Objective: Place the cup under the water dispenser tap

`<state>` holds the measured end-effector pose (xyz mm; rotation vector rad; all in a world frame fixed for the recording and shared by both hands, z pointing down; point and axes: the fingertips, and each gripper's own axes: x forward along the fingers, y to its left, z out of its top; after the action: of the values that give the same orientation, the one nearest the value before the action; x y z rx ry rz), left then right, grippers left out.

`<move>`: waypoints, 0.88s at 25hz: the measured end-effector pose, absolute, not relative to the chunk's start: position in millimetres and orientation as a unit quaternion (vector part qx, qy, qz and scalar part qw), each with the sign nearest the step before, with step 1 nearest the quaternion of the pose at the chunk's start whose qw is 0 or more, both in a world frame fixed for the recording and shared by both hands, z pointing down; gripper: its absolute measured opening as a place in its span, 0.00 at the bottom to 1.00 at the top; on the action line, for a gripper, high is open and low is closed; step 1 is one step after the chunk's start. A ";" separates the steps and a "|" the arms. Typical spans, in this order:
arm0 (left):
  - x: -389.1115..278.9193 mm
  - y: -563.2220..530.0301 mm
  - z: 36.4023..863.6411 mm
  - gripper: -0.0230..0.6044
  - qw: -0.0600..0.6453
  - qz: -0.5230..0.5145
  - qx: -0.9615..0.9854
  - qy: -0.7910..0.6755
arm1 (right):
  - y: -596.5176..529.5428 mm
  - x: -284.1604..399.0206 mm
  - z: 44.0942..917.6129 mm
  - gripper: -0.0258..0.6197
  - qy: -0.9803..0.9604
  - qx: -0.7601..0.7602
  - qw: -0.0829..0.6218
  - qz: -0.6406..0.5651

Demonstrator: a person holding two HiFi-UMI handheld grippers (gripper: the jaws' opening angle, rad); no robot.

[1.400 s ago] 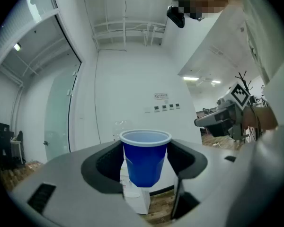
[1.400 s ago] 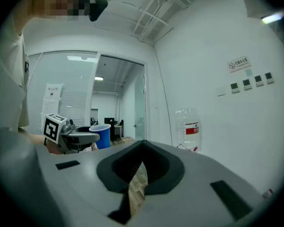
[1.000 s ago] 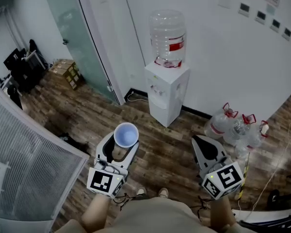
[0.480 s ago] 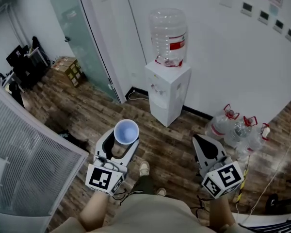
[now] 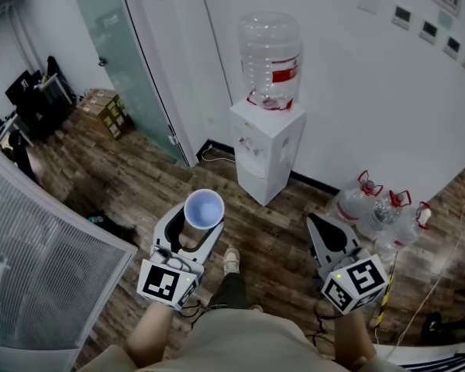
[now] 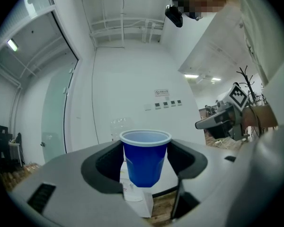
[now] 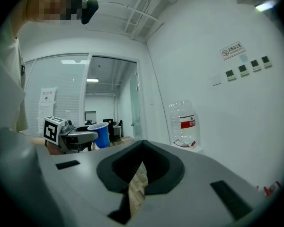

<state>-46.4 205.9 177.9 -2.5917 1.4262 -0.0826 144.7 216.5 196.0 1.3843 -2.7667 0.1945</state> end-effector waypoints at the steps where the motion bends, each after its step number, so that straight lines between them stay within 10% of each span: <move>1: -47.7 199.1 180.6 0.50 0.091 -0.029 -0.872 0.481 | 209.7 145.5 197.9 0.05 -0.891 0.449 0.021 0.065; 22: -79.8 -35.9 222.2 0.50 0.096 -0.043 -0.908 0.406 | -6.5 85.4 225.4 0.05 -0.870 0.480 0.053 0.099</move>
<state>-79.8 -35.9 222.2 -2.6907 1.2027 -0.1287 85.4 -6.5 225.4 1.4605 -2.6442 0.3010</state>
